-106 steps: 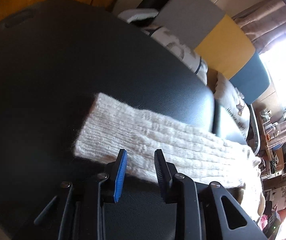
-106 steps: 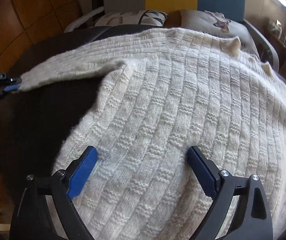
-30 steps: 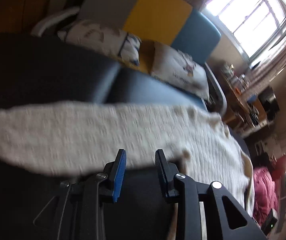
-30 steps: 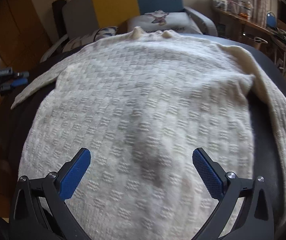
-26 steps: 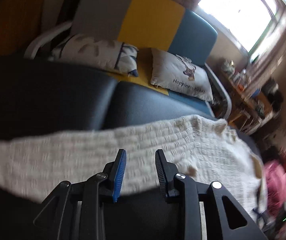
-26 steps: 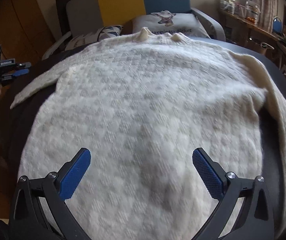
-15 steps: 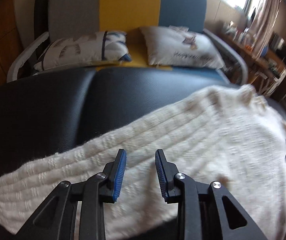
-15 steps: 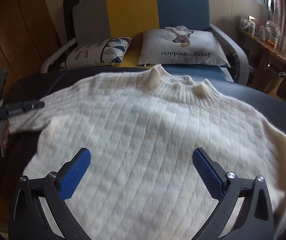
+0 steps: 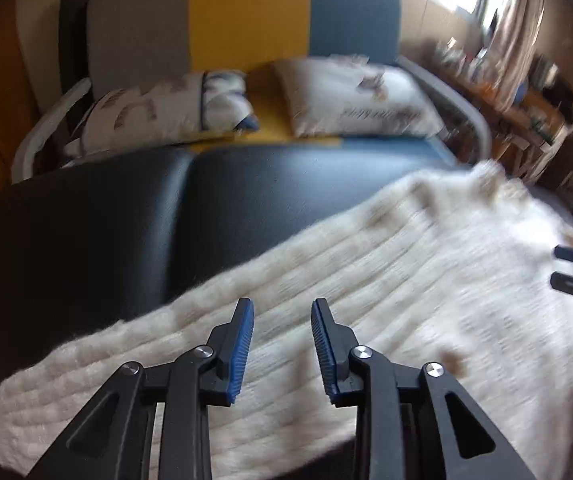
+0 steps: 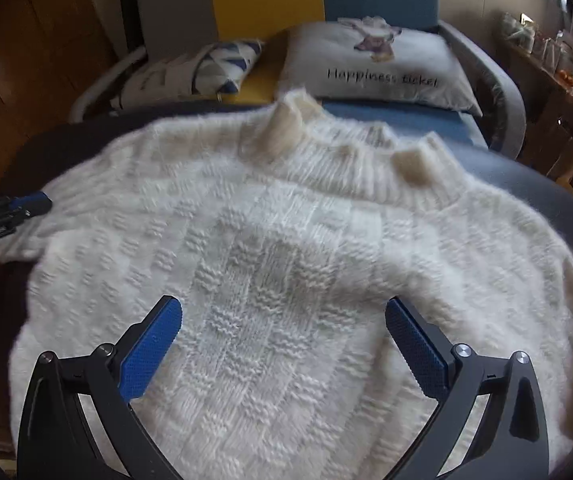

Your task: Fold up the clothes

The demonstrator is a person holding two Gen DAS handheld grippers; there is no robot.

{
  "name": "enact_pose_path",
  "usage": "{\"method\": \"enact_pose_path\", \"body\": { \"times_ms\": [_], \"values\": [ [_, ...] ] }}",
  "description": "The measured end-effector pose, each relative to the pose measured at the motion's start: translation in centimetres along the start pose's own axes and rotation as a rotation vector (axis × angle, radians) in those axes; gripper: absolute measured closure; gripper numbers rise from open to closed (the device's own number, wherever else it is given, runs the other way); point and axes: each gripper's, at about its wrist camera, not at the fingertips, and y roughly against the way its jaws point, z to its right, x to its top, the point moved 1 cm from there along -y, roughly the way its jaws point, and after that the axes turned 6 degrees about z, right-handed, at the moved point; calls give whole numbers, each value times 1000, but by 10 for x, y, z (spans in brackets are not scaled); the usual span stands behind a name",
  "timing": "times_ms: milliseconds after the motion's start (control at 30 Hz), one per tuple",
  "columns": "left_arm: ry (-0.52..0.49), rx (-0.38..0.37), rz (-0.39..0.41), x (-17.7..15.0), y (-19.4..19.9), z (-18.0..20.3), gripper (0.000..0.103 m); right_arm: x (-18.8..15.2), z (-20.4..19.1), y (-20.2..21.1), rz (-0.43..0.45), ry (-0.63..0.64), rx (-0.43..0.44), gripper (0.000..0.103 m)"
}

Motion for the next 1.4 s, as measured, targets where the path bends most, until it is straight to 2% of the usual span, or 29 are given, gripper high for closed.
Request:
{"method": "enact_pose_path", "body": {
  "times_ms": [100, 200, 267, 333, 433, 533, 633, 733, 833, 967, 1067, 1133, 1200, 1267, 1333, 1367, 1400],
  "values": [
    [-43, -84, 68, 19, 6, 31, 75, 6, 16, 18, 39, -9, -27, 0],
    [-113, -166, 88, 38, -3, 74, 74, 12, 35, 17, 45, -26, -80, 0],
    [-165, -194, 94, 47, -14, 103, 74, 13, 48, 12, 43, -42, -101, 0],
    [-210, -217, 93, 55, -28, 125, 74, 10, 60, 5, 27, -47, -129, 0],
    [-253, -215, 31, 68, -62, 150, 74, 9, 75, -8, 10, -63, -165, 0],
    [-264, -169, -39, 69, -95, 155, 74, 7, 87, -21, -11, -64, -191, 0],
    [-229, -145, -35, 70, -110, 146, 74, 4, 94, -38, -34, -49, -226, 0],
    [-139, -155, -15, 71, -111, 132, 77, 3, 98, -40, 49, -96, -240, 0],
    [-148, -131, -3, 69, -108, 133, 77, 3, 97, -40, 85, -109, -261, 0],
    [-137, -119, -17, 69, -93, 135, 77, 10, 96, -37, 47, -108, -248, 0],
    [-161, -176, 26, 58, -60, 137, 77, 12, 84, -23, 29, -74, -219, 0],
    [-179, -200, 41, 48, -44, 138, 77, 12, 64, -9, 26, -1, -189, 0],
    [-187, -173, 36, 33, -34, 138, 77, 9, 47, -2, 9, 50, -153, 0],
    [-165, -131, -20, 20, -45, 133, 77, 1, 32, -4, -27, 88, -127, 0],
    [-154, -111, -44, 10, -53, 129, 77, -13, 25, -15, -80, 120, -170, 0],
    [-160, -120, -19, 9, -50, 127, 77, -17, 28, -17, -78, 97, -162, 0],
    [-153, -115, -27, 9, -49, 126, 77, -19, 33, -19, -64, 60, -142, 0]
  ]
}}
